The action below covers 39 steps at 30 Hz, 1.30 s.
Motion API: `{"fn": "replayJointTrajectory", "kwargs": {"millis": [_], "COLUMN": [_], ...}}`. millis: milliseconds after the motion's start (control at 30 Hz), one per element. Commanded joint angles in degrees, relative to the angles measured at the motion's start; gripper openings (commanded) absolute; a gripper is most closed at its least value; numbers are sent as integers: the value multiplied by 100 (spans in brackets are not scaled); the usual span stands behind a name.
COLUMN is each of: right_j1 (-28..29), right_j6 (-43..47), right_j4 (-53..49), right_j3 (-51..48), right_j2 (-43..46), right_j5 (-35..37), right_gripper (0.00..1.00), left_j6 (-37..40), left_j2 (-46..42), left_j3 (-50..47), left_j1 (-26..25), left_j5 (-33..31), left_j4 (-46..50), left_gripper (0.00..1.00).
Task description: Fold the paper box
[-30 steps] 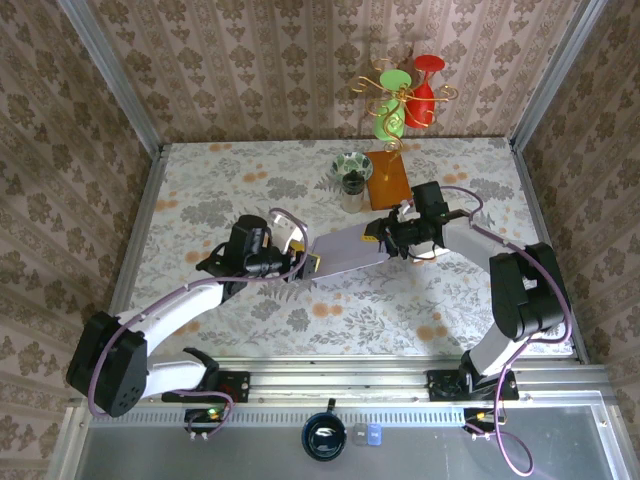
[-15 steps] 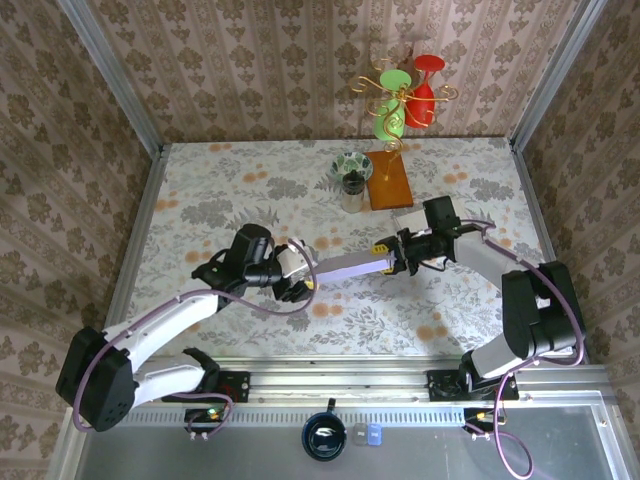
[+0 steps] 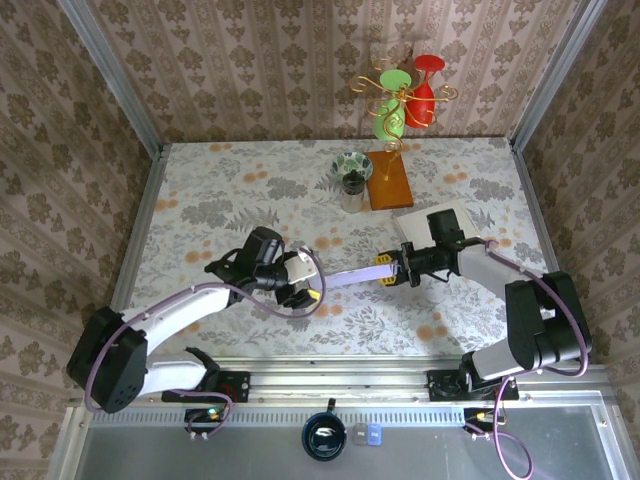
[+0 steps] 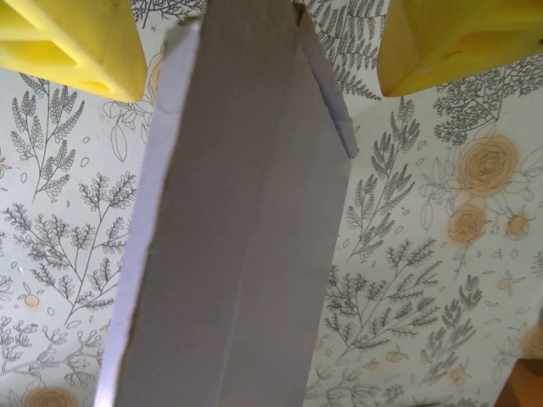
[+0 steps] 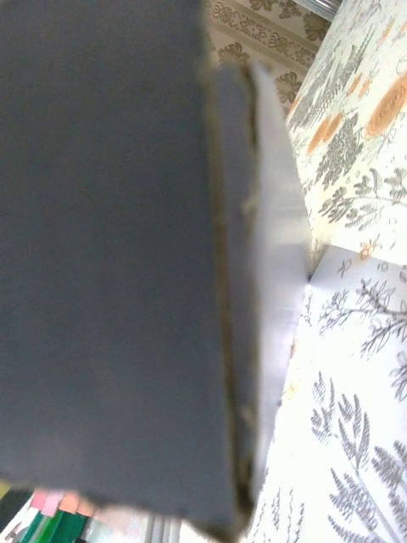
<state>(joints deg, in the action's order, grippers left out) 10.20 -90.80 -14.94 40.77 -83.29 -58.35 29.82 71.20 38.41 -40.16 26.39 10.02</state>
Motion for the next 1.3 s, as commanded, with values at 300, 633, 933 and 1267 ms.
{"fn": "replayJointTrajectory", "kwargs": {"millis": [300,633,933,1267], "right_j1": [-4,-479,-899,-777], "right_j6": [-535,-522,107,568], "right_j4": [-162,-74,-1079,-2427], "right_j3": [-441,-447,122,193], "right_j2": [-168,-94,658,3138], "right_j5": [113,353,1019,3618], "right_gripper": [37,53,66,60], "left_j6": [51,27,-272,-685], "left_j2": [574,900,1068,947], "left_j3": [430,776,1049,932], "left_j1": [-343,-369,-399,-631], "left_j5": [2,283,40,-359], "left_j4": [-233,42,454,433], "left_gripper": [63,51,47,44]}}
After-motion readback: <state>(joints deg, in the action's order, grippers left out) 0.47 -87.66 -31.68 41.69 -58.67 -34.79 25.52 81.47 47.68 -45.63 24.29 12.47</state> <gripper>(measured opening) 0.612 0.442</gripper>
